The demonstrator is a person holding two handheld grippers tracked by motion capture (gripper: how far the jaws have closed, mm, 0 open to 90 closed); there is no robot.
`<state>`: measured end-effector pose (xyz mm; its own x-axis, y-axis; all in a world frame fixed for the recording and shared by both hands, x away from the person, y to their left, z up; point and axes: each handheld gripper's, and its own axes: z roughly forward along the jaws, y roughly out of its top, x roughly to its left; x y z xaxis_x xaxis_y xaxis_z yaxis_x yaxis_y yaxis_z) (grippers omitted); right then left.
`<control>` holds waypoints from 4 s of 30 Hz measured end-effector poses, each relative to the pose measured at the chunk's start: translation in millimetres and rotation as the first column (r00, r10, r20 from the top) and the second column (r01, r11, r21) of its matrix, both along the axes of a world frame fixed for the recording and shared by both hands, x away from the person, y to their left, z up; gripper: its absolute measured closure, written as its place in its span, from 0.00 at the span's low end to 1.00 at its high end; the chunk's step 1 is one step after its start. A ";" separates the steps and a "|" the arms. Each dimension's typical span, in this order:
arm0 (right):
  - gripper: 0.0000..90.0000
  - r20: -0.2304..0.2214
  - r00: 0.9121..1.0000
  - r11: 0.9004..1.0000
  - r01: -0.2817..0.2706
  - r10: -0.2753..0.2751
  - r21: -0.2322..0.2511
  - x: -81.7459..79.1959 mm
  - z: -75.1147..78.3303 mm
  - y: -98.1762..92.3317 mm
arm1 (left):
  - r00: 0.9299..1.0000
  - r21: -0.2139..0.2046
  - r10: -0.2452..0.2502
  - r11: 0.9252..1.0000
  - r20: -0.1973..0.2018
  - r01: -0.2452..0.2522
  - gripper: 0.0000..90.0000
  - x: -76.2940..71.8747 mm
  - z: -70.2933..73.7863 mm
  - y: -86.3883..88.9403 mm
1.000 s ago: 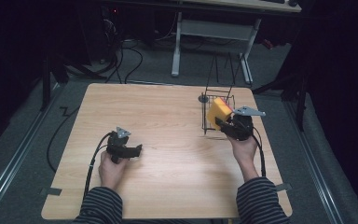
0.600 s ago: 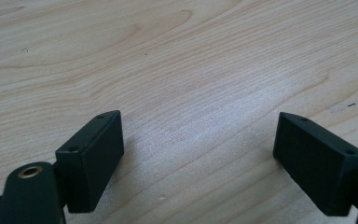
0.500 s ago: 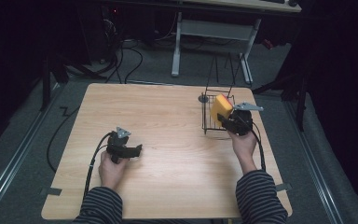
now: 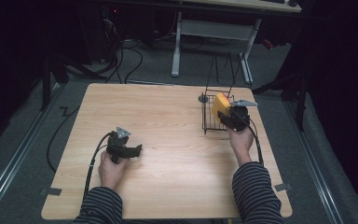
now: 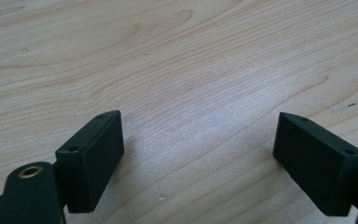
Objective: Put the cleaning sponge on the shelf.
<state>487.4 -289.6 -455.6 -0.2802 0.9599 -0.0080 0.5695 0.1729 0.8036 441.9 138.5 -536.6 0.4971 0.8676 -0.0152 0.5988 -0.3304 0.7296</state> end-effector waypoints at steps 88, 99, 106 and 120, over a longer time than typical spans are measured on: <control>0.35 0.066 0.997 0.993 -0.045 0.038 0.106 -65.3 42.3 -15.9 | 1.000 0.000 0.000 1.000 0.000 0.000 0.19 -0.1 0.0 -0.1; 0.40 0.102 0.994 0.990 -0.041 0.027 0.138 -93.2 41.9 -28.0 | 1.000 0.000 0.000 1.000 0.000 0.000 0.19 -0.1 0.0 -0.1; 0.41 0.118 0.993 0.986 -0.046 0.027 0.159 -114.4 37.5 -35.7 | 1.000 0.001 0.000 1.000 0.000 0.000 0.19 -0.1 0.0 -0.2; 0.42 0.120 0.992 0.981 -0.062 0.040 0.183 -137.1 21.7 -35.1 | 1.000 0.003 0.000 1.000 0.000 0.000 0.19 -0.1 0.0 -0.1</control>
<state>350.4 -324.7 -433.9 -0.3367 0.9319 0.1346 0.4658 0.0406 0.8839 441.8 138.4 -536.6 0.4975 0.8674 -0.0131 0.5989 -0.3325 0.7286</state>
